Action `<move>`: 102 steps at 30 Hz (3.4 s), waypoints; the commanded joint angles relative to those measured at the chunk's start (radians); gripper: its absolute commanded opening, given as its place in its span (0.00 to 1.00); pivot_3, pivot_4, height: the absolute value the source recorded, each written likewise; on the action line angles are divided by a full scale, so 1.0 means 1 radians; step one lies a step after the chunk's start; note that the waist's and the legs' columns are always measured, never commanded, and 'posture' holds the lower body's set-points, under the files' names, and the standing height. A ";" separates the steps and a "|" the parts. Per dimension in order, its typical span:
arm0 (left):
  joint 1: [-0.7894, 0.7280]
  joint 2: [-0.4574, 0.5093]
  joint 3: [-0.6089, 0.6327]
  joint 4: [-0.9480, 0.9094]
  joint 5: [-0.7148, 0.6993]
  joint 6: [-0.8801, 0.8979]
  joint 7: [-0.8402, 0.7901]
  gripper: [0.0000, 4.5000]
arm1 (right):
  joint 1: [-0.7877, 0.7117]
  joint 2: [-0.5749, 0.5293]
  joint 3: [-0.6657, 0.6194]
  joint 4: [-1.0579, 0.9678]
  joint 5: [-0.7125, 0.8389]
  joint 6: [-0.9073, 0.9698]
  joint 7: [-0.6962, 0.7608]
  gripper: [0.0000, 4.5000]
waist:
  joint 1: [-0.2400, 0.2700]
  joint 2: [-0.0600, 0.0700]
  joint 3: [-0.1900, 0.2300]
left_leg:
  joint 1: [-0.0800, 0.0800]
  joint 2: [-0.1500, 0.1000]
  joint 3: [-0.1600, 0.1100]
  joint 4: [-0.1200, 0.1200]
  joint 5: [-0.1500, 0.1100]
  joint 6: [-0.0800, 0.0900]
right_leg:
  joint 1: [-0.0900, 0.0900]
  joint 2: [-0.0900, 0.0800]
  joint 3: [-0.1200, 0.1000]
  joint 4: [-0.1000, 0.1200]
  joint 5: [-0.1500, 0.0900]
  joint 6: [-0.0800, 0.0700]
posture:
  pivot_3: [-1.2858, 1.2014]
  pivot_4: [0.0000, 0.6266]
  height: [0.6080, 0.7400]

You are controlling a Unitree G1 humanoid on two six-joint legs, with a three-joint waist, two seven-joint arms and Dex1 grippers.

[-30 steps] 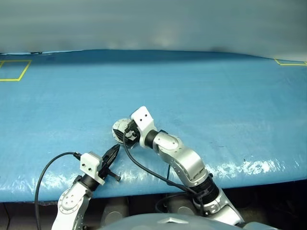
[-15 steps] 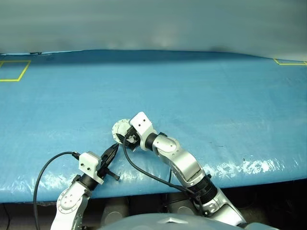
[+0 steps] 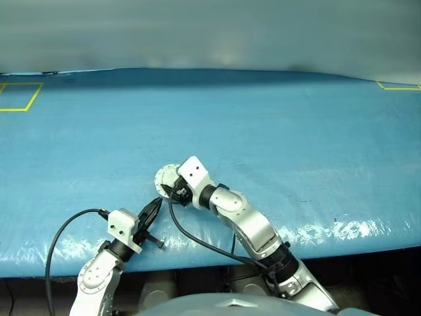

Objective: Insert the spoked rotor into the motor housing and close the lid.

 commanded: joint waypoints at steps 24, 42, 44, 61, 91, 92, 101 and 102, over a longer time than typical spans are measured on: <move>0.001 -0.001 -0.035 -0.142 0.012 0.080 0.055 0.00 | -0.036 -0.016 0.028 -0.015 -0.080 0.038 0.023 0.68 | 0.000 0.000 0.000 | 0.001 0.000 0.000 0.000 0.000 0.000 | 0.001 0.000 0.000 0.000 0.000 0.000 | 0.52 0.24 1.00; 0.000 0.003 -0.027 -0.119 0.010 0.069 0.043 0.00 | -0.051 -0.043 0.014 0.012 -0.093 0.038 0.027 0.68 | 0.002 0.000 0.000 | 0.002 -0.001 0.000 0.001 0.000 0.000 | 0.003 0.000 0.000 0.001 -0.001 -0.002 | 0.52 0.24 1.00; -0.001 0.003 -0.025 -0.112 0.009 0.064 0.039 0.00 | -0.051 -0.047 0.007 0.022 -0.092 0.029 0.027 0.68 | 0.002 0.000 0.000 | 0.002 -0.001 0.000 0.001 0.000 0.000 | 0.003 0.000 0.001 0.000 -0.001 -0.002 | 0.52 0.24 1.00; -0.046 0.028 0.047 -0.254 -0.059 0.192 0.086 0.00 | -0.027 -0.014 -0.013 0.016 -0.080 0.037 0.019 0.68 | 0.001 0.000 0.000 | 0.003 0.000 0.000 0.001 0.000 0.000 | 0.003 0.000 0.000 0.001 -0.001 -0.002 | 0.52 0.24 1.00; -0.584 0.199 0.177 0.082 -0.462 1.019 -0.026 0.00 | -0.029 -0.003 -0.027 0.033 -0.087 0.030 0.000 0.68 | 0.000 -0.001 -0.001 | 0.004 -0.001 -0.005 0.001 0.001 -0.002 | 0.006 0.000 -0.003 0.000 0.004 0.000 | 0.52 0.24 1.00; -0.582 0.207 0.167 0.082 -0.453 1.016 -0.038 0.00 | -0.029 -0.003 -0.028 0.034 -0.087 0.030 -0.001 0.68 | 0.001 -0.001 -0.001 | 0.004 -0.001 -0.005 0.001 0.002 -0.003 | 0.006 0.000 -0.003 0.000 0.004 0.000 | 0.52 0.24 1.00; -0.581 0.184 0.177 0.071 -0.428 0.954 -0.058 0.00 | -0.029 -0.002 -0.022 0.033 -0.087 0.032 -0.002 0.68 | 0.003 -0.001 -0.001 | 0.004 -0.001 -0.006 0.001 0.002 -0.004 | 0.007 0.000 -0.004 0.000 0.003 0.002 | 0.52 0.24 1.00; -0.581 0.184 0.175 0.068 -0.426 0.950 -0.061 0.00 | -0.029 -0.002 -0.021 0.032 -0.086 0.033 -0.002 0.68 | 0.003 -0.001 -0.001 | 0.004 -0.001 -0.006 0.001 0.002 -0.004 | 0.007 0.000 -0.004 0.000 0.003 0.002 | 0.52 0.24 1.00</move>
